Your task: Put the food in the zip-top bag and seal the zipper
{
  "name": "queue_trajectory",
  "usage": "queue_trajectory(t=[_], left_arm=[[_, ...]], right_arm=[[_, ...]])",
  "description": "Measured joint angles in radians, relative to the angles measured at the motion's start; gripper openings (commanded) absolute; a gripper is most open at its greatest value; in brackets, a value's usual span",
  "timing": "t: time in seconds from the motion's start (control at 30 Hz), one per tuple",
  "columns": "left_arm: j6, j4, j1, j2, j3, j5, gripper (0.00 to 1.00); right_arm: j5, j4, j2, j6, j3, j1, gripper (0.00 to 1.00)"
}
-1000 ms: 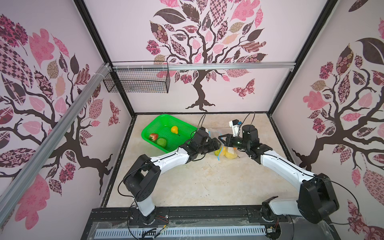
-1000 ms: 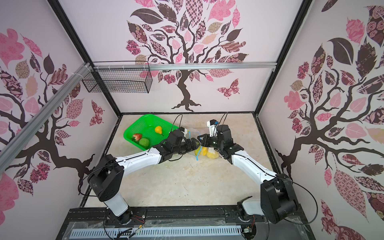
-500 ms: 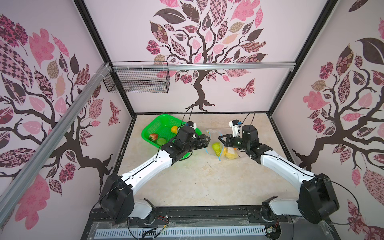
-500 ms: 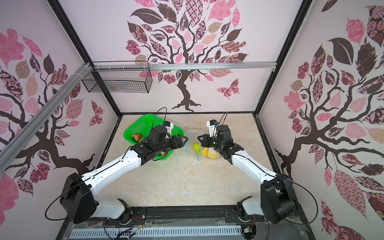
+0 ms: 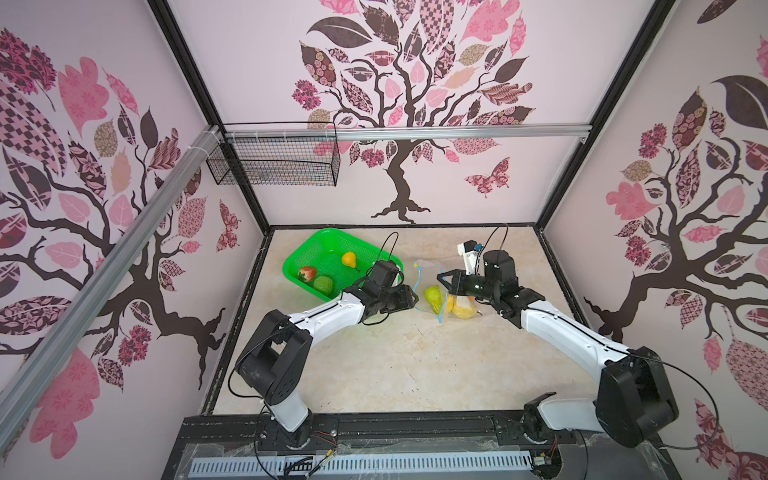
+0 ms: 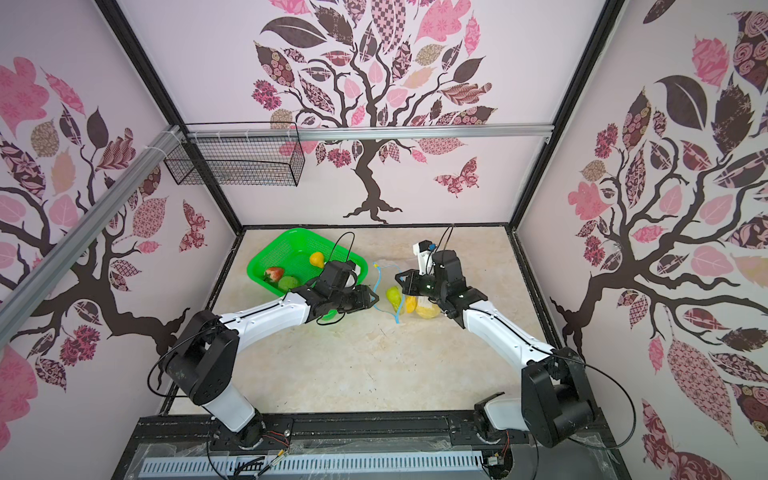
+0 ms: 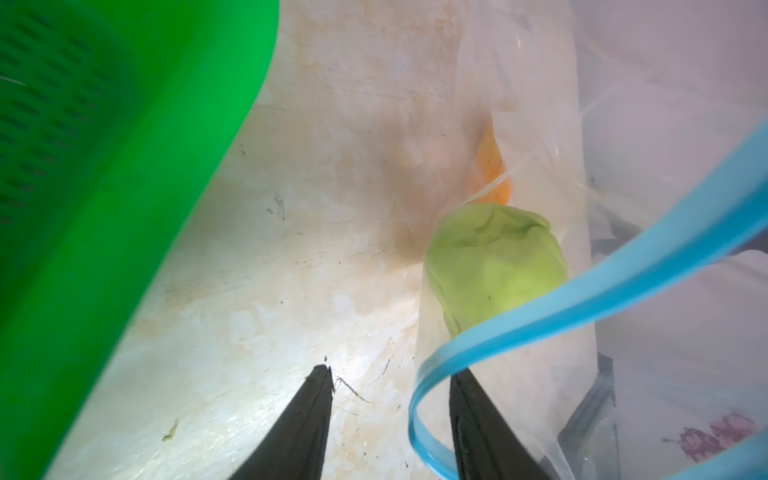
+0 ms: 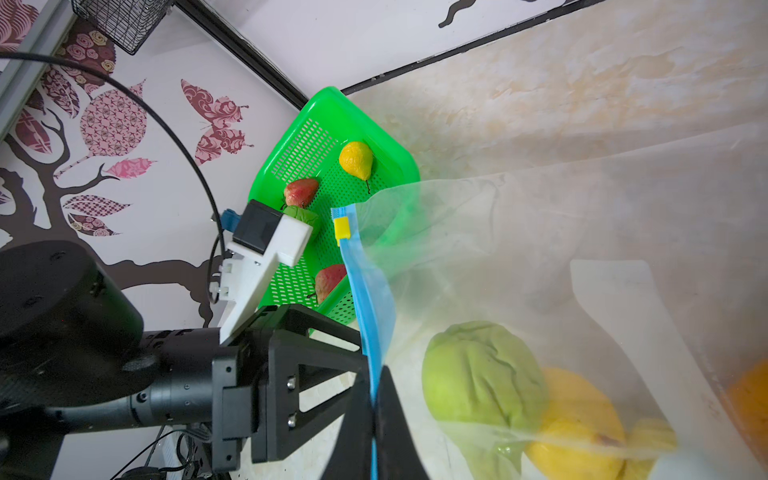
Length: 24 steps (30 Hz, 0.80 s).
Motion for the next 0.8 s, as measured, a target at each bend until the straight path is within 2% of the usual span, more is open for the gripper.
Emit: queue_trajectory(t=[0.2, 0.37, 0.5, 0.8], left_arm=[[-0.013, 0.043, -0.004, 0.007, 0.001, 0.050, 0.01], [-0.006, 0.046, -0.003, -0.014, 0.002, 0.058, 0.00], [0.022, -0.002, -0.004, -0.065, 0.047, 0.042, 0.00], [0.152, -0.136, -0.003, -0.141, 0.352, -0.010, 0.00]], right_arm=[[0.003, -0.004, 0.000, -0.008, 0.001, 0.000, 0.00], [0.029, -0.041, 0.000, -0.033, 0.023, 0.000, 0.00], [0.094, -0.112, -0.003, -0.075, 0.084, 0.000, 0.00], [0.337, -0.278, -0.088, -0.186, 0.238, 0.000, 0.00]])
